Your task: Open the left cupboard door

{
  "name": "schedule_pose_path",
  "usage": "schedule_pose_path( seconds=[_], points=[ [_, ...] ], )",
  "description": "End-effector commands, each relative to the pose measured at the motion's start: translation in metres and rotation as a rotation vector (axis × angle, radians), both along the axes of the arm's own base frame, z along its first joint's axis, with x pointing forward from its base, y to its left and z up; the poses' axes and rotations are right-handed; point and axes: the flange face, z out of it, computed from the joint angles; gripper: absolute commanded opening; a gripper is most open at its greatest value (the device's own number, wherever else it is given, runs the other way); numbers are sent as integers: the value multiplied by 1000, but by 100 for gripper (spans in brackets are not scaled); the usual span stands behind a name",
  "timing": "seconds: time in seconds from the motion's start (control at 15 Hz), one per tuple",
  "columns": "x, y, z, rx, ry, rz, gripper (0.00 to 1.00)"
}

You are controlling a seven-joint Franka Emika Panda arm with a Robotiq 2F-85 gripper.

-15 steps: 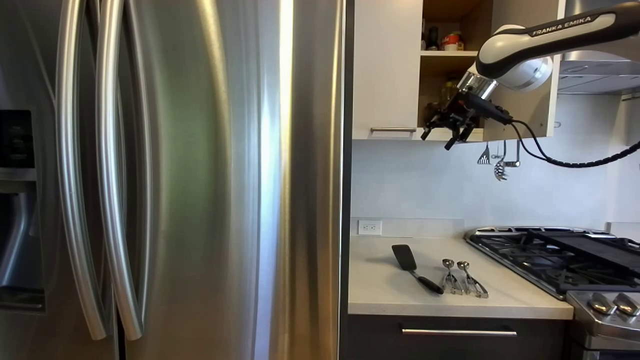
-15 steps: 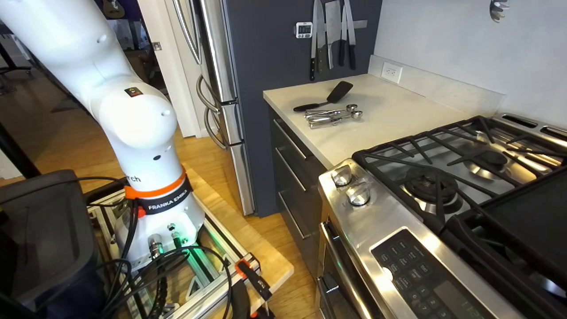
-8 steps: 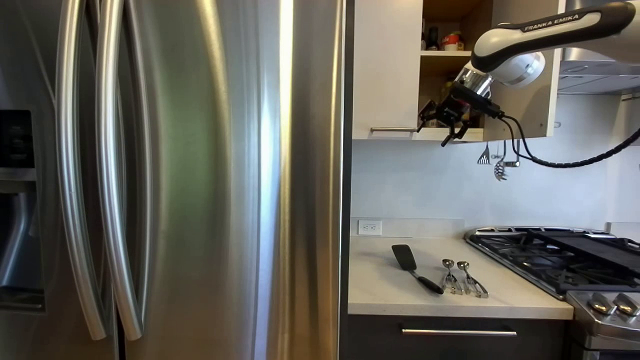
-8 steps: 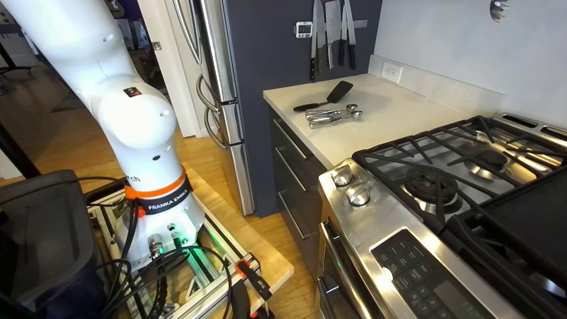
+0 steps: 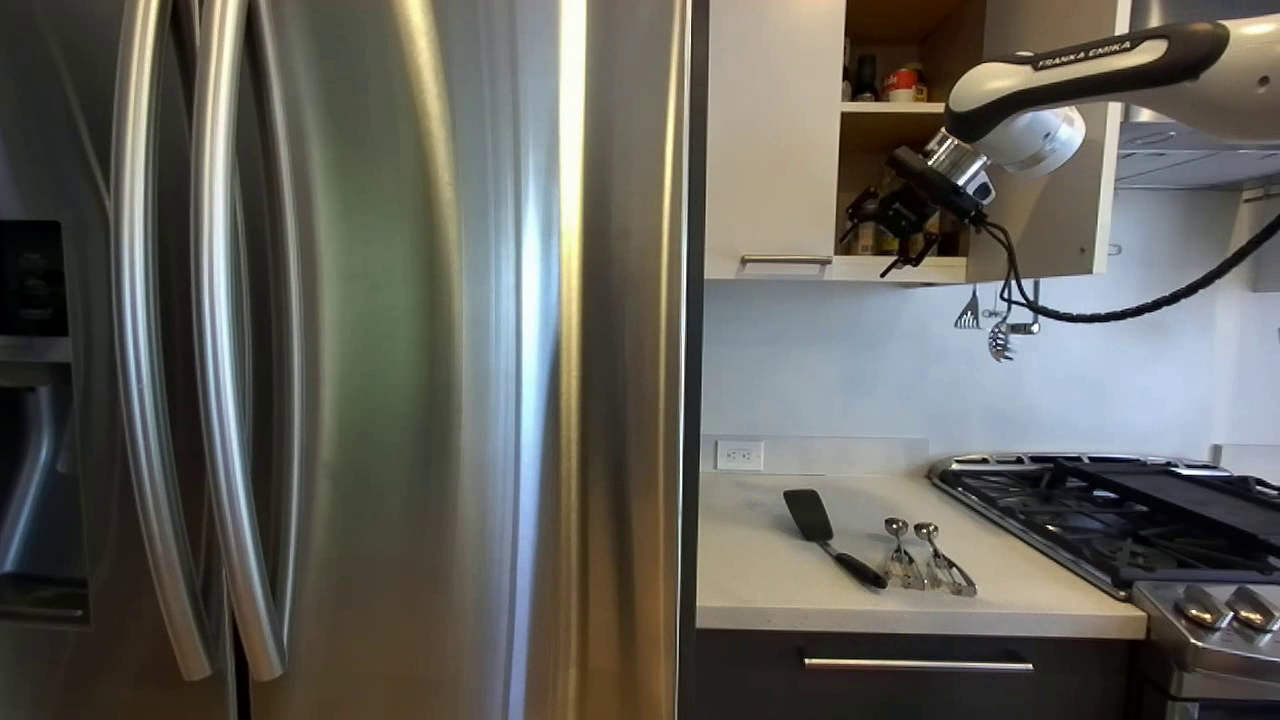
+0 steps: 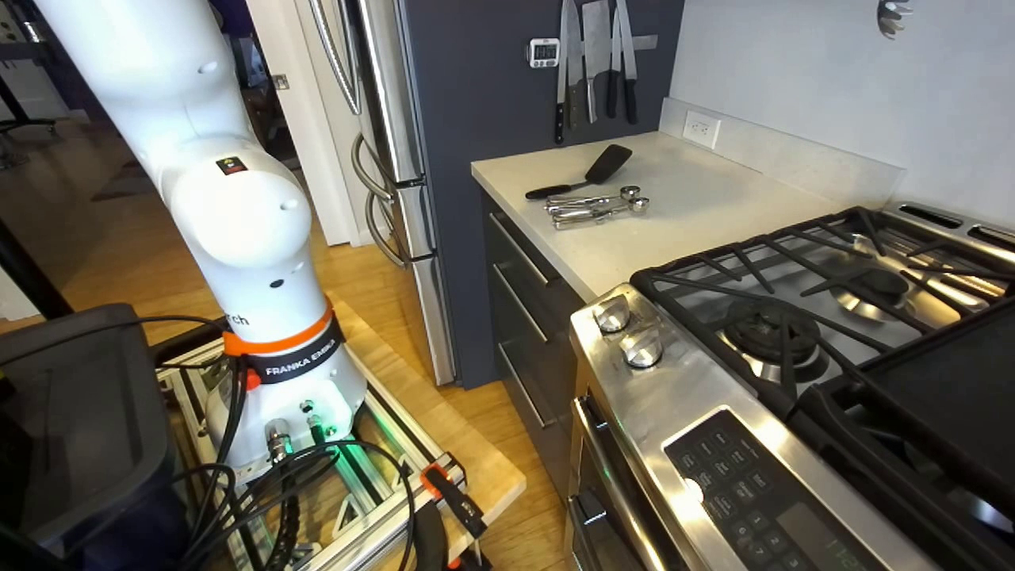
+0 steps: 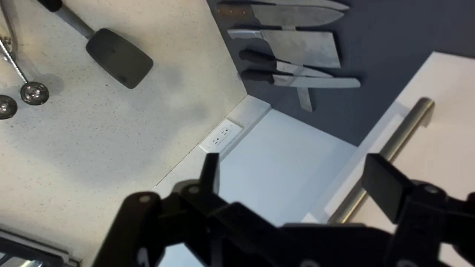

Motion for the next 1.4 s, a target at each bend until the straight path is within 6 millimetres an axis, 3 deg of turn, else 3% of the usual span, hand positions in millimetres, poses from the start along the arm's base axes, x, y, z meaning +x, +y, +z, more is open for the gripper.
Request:
schedule_pose_path(
  seconds=[0.0, 0.07, 0.27, 0.67, 1.0, 1.33],
  points=[
    [15, -19, 16, 144, -54, -125, 73],
    [18, -21, 20, 177, -83, -159, 70],
    [29, -23, 34, 261, -179, -274, 46],
    [51, -28, 40, 369, -399, -443, 0],
    [68, -23, 38, 379, -469, -434, 0],
    [75, -30, 32, 366, -457, -458, 0]
  ],
)
